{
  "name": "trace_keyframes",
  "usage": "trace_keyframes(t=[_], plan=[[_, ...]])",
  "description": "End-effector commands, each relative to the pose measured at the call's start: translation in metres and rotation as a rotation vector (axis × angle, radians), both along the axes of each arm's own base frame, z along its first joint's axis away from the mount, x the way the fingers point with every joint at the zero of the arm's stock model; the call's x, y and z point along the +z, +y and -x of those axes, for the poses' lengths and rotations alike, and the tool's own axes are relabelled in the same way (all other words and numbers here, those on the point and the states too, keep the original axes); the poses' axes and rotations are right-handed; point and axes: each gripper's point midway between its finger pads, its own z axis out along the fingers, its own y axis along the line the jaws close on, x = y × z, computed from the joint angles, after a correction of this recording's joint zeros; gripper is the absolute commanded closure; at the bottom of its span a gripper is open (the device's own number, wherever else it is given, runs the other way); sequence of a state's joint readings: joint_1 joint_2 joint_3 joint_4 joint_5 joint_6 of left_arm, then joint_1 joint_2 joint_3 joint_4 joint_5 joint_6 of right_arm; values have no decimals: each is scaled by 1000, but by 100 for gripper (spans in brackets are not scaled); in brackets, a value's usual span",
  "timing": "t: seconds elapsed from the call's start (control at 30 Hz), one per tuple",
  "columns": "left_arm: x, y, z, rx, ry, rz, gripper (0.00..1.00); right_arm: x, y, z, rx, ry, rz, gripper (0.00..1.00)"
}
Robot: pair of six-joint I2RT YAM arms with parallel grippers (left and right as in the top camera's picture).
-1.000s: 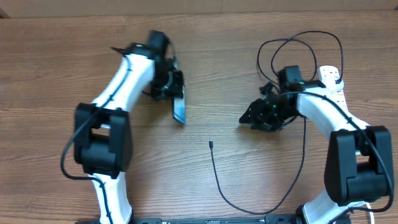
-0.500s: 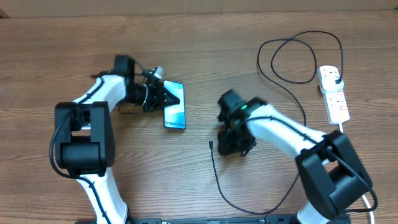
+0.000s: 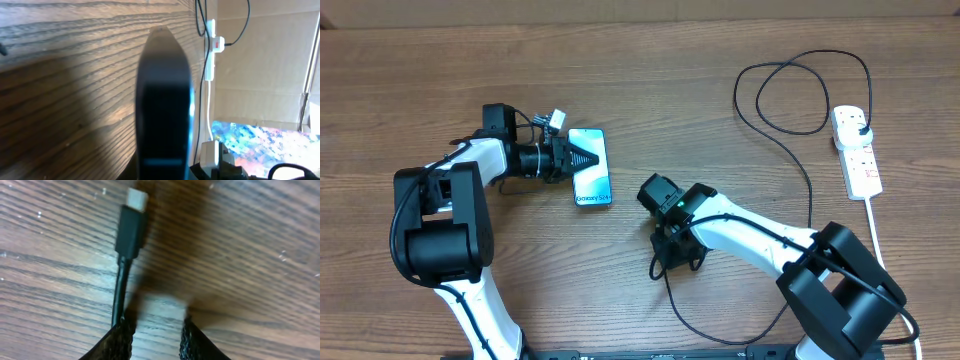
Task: Plug charger to phone and switch on socket
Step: 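Close the right gripper on the black USB-C plug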
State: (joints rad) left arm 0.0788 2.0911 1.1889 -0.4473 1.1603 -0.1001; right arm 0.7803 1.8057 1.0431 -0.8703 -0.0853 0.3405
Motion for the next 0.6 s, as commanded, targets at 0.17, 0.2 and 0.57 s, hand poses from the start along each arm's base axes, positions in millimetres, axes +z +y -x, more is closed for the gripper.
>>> trace_keyframes(t=[0.17,0.2,0.57], plan=[[22,-7,0,-26,-59,58,96,-3,4,-2,-48,-15,-8,66],[22,-7,0,-27,-60,58,96,-3,4,-4,-50,-28,-3,66],[22,-7,-1,-26,-63,57,96,49,22,-48,-132,-63,-81,91]])
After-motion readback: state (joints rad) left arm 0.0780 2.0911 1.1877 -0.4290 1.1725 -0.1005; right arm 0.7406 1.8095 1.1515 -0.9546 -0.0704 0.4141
